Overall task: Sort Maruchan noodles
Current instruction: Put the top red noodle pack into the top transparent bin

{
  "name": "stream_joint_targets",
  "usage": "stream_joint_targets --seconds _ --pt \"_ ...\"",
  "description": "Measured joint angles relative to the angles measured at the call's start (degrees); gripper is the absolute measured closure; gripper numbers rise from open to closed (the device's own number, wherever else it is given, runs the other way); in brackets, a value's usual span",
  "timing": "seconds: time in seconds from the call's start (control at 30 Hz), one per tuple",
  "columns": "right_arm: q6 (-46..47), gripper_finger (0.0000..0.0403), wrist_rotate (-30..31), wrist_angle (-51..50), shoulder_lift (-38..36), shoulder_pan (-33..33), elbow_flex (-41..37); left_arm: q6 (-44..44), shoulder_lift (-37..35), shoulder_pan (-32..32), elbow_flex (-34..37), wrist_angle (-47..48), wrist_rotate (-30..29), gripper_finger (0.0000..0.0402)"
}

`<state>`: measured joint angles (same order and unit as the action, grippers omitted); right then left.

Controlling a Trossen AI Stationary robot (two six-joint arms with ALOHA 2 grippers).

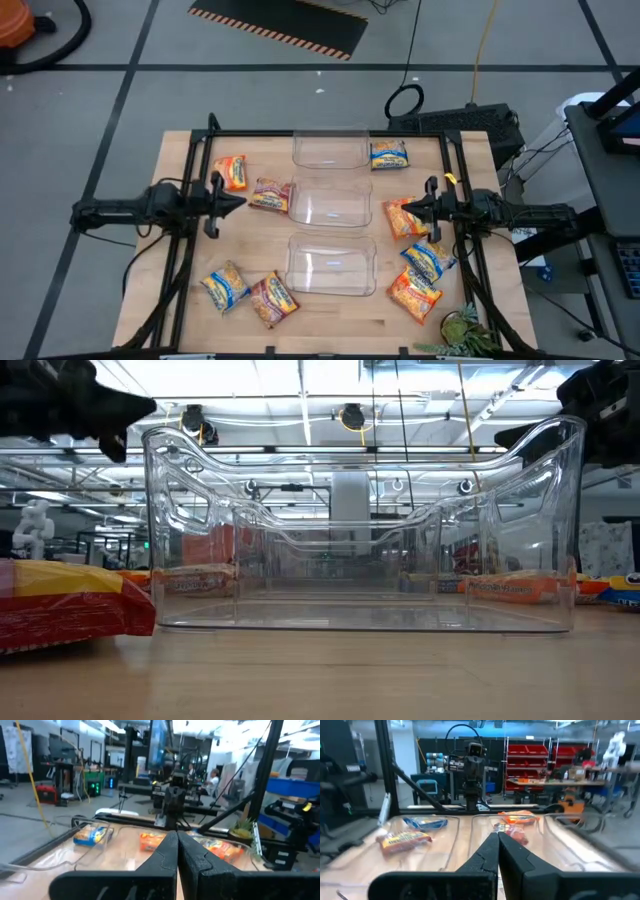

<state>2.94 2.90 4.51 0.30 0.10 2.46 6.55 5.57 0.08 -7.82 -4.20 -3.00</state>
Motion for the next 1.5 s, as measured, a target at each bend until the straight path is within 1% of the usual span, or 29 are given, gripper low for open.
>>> stream_joint_targets --seconds 0.13,0.23,0.4,0.6,0.73,0.93,1.1,1.17,1.27,1.37,1.5 --pt "13.7 0.0403 0.0 0.0 0.0 0.0 0.0 0.3 3.8 0.0 -7.5 7.8 0.0 0.04" --pt "21.2 0.0403 -0.1 -0.3 0.4 0.0 0.0 0.9 7.9 0.0 -12.8 12.8 0.0 0.04" --pt "27.5 0.0403 -0.2 -2.3 2.1 0.0 0.0 2.8 14.6 -0.7 -20.9 19.0 0.0 0.04" --pt "31.4 0.0403 -0.3 -3.1 6.0 0.0 0.0 2.7 22.7 -2.3 -29.9 27.7 0.0 0.04" --pt "35.1 0.0403 -0.1 -2.3 9.1 0.0 0.0 2.8 27.3 -2.9 -32.9 32.9 -1.4 0.04" --pt "42.8 0.0403 0.8 -2.0 14.4 0.0 0.0 2.8 32.8 -3.0 -34.3 39.1 -2.0 0.04" --pt "45.3 0.0403 3.6 5.2 18.6 0.4 0.9 3.1 35.8 -3.0 -36.3 41.9 -2.1 0.04" --pt "46.3 0.0403 4.9 6.5 20.5 1.1 3.1 3.1 36.4 -3.0 -36.7 42.0 -2.1 0.04" --pt "47.6 0.0403 7.3 6.1 23.3 2.5 8.7 3.1 36.6 -3.0 -36.8 41.9 -2.2 0.04" --pt "43.9 0.0403 8.0 4.9 27.3 4.6 15.4 2.7 36.6 -3.0 -36.8 42.2 -2.6 0.04" --pt "37.3 0.0403 9.4 -1.4 33.1 6.8 25.9 2.2 36.6 -3.0 -36.8 42.2 -2.8 0.04"
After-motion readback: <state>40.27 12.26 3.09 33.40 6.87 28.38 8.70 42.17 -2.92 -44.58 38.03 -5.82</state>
